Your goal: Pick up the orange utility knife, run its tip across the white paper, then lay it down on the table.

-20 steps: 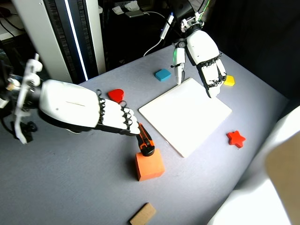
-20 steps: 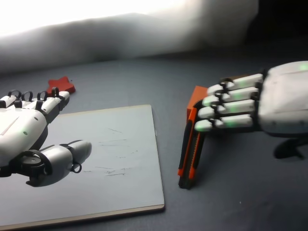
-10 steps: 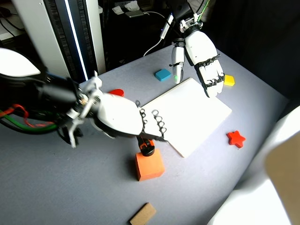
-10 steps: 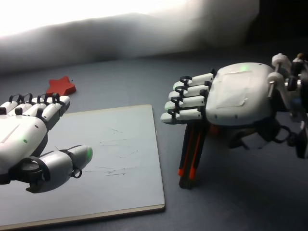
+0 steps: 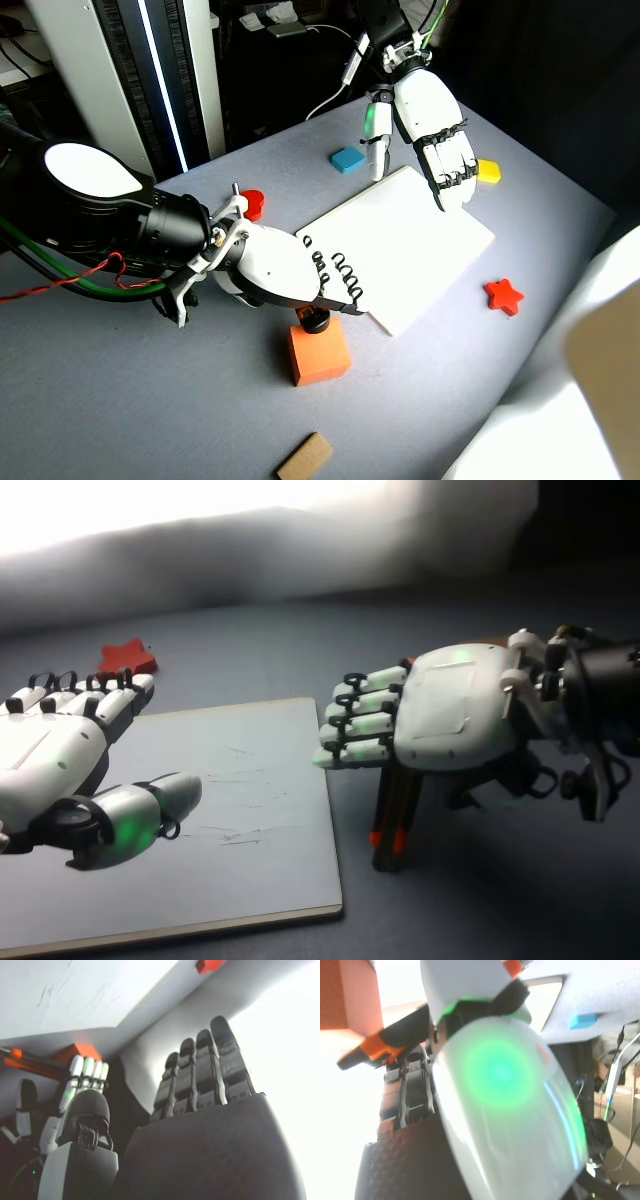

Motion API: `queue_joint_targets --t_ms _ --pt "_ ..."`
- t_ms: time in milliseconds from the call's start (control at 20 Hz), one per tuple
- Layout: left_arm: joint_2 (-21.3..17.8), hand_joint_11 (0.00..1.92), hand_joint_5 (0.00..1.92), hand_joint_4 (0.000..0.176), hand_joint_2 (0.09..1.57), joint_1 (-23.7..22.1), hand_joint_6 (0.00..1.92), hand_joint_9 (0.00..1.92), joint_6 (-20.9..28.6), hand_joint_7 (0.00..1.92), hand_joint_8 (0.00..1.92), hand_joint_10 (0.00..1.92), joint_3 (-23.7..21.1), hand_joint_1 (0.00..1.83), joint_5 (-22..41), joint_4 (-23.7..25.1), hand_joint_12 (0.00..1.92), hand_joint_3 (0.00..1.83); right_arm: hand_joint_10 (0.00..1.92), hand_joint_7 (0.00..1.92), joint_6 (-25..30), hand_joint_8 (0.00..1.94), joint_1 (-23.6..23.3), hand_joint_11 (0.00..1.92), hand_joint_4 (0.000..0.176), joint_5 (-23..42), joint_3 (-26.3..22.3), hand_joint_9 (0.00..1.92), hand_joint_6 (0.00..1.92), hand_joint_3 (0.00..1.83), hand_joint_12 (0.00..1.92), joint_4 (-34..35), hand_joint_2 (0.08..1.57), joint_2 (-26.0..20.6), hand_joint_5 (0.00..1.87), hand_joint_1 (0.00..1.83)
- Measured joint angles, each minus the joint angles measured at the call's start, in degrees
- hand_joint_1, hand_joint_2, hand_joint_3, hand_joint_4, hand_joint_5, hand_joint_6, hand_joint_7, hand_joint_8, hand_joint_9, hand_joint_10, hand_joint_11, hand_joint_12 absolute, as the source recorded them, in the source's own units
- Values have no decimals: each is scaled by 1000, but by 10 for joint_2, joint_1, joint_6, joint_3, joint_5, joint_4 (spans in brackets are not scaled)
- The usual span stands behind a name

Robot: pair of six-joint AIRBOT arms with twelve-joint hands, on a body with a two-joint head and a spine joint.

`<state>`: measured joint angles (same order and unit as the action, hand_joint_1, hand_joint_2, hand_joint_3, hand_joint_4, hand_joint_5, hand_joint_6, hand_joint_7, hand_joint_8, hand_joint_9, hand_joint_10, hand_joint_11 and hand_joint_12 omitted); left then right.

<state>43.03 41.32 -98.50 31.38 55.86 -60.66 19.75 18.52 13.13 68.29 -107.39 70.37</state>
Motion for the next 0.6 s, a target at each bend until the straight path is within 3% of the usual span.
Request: queue_joint_targets --t_ms 600 --pt "28 0 0 0 1316 -55 0 110 -48 109 4 9 7 66 0 -24 537 0 0 0 -35 0 10 0 0 2 52 0 0 26 0 0 1128 51 0 1139"
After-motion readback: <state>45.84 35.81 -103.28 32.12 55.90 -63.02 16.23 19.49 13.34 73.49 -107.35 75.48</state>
